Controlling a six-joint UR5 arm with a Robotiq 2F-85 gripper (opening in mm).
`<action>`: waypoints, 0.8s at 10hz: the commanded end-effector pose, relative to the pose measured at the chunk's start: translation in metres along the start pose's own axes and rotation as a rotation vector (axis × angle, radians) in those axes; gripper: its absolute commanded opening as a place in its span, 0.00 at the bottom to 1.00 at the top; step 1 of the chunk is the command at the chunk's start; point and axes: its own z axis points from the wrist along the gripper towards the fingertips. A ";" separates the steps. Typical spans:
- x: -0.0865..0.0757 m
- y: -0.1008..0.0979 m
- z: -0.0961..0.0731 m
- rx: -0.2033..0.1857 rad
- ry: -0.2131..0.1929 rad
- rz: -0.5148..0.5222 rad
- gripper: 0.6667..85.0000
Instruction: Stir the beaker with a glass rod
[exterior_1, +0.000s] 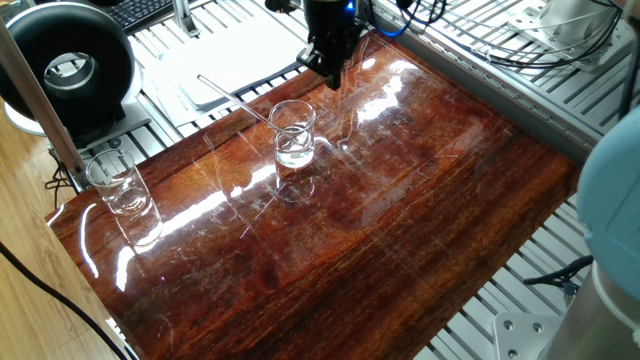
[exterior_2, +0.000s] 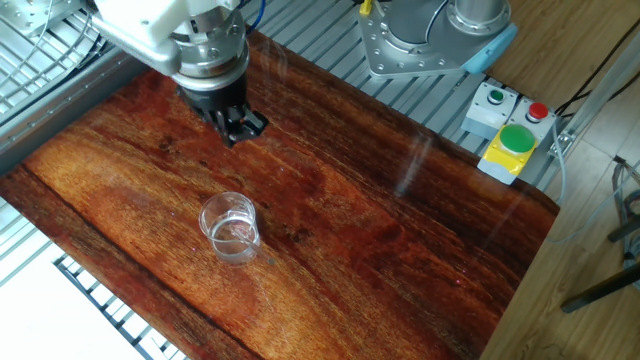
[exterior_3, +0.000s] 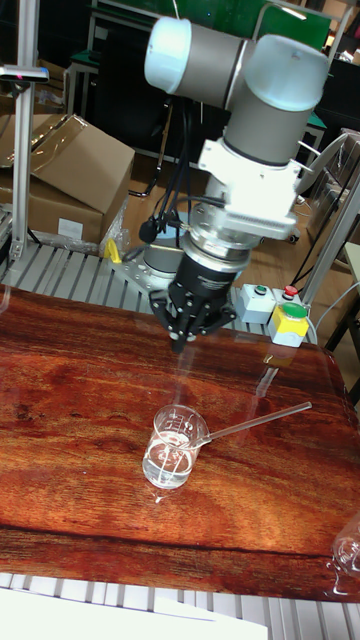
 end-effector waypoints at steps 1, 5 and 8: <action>-0.039 0.017 -0.012 -0.003 -0.098 -0.228 0.00; -0.064 0.032 -0.030 0.013 -0.186 -0.488 0.00; -0.065 0.038 -0.030 -0.001 -0.198 -0.566 0.00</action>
